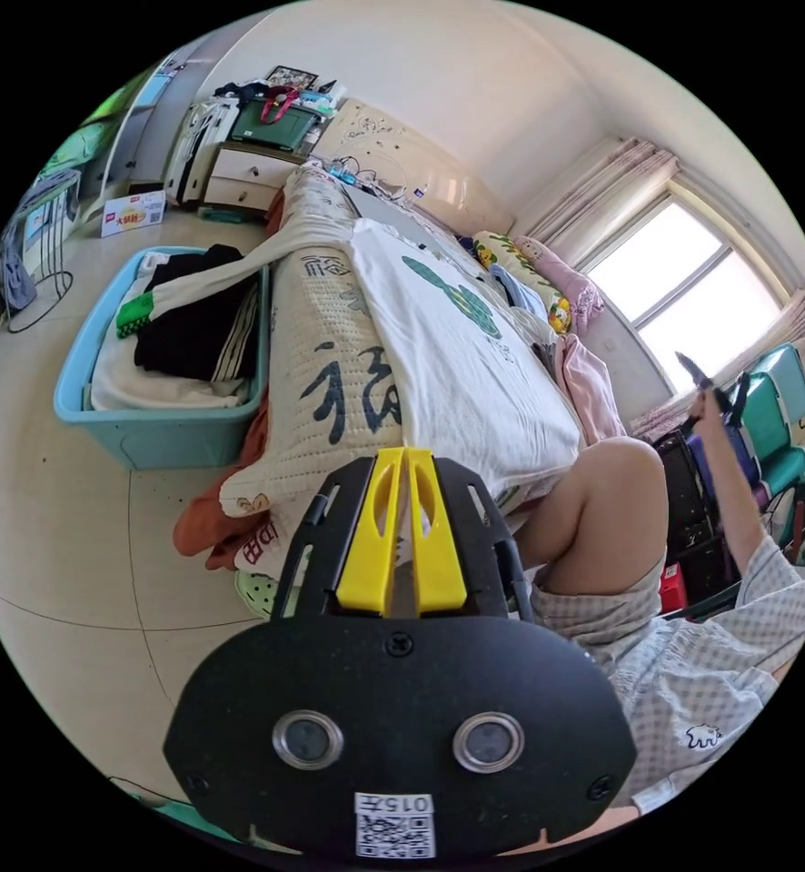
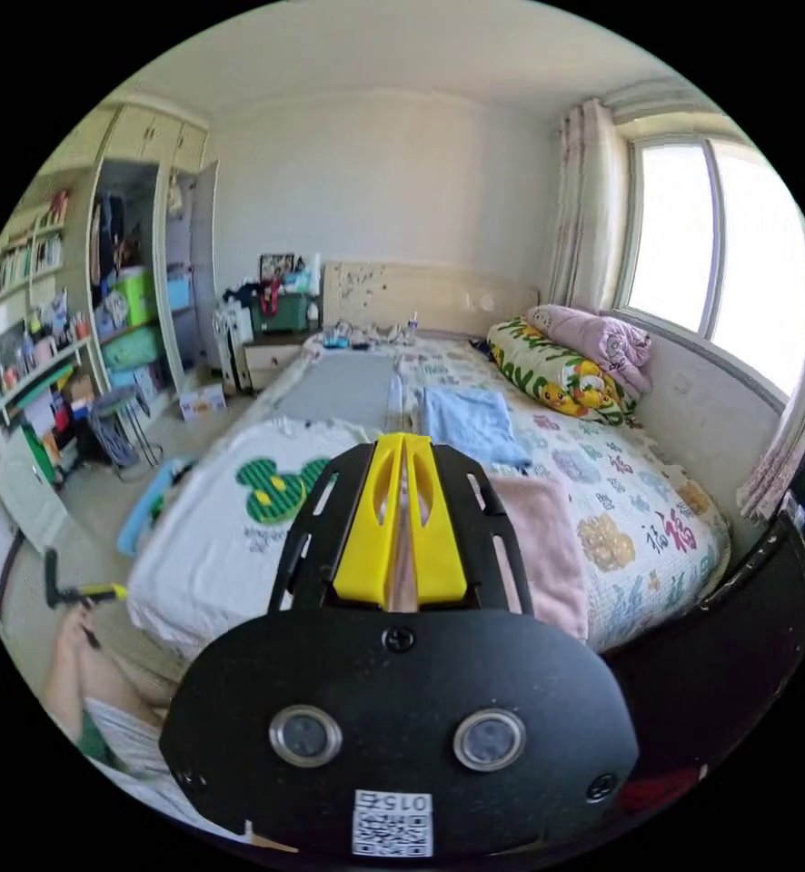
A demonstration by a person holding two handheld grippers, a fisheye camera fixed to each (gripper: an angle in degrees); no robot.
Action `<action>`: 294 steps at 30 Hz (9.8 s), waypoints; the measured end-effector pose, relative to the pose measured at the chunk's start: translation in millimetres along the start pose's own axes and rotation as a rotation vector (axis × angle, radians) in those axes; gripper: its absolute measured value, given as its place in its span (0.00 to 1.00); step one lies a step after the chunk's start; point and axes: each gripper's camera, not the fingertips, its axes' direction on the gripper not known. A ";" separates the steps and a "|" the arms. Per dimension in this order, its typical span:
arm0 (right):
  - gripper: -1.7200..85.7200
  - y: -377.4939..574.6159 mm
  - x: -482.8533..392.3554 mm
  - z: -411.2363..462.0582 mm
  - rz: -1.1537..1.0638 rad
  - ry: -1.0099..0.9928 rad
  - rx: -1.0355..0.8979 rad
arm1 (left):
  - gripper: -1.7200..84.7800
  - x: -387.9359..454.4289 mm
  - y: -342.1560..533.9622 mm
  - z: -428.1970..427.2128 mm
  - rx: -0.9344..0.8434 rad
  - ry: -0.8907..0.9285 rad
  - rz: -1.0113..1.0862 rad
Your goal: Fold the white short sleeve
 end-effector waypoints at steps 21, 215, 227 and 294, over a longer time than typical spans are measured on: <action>0.01 -249.8 -200.5 -344.8 -0.054 -0.158 0.602 | 0.01 -58.2 77.7 -25.5 0.574 0.322 -0.170; 0.09 699.3 169.2 167.1 0.376 -0.971 -0.379 | 0.02 42.5 -190.5 228.8 -0.249 0.354 0.266; 0.13 690.0 211.3 207.6 0.368 -0.707 -0.432 | 0.08 73.1 -205.3 228.5 -0.371 0.168 0.330; 0.09 544.2 46.9 105.1 -0.063 -0.728 -0.332 | 0.13 144.3 -110.5 293.4 -0.134 -0.018 0.539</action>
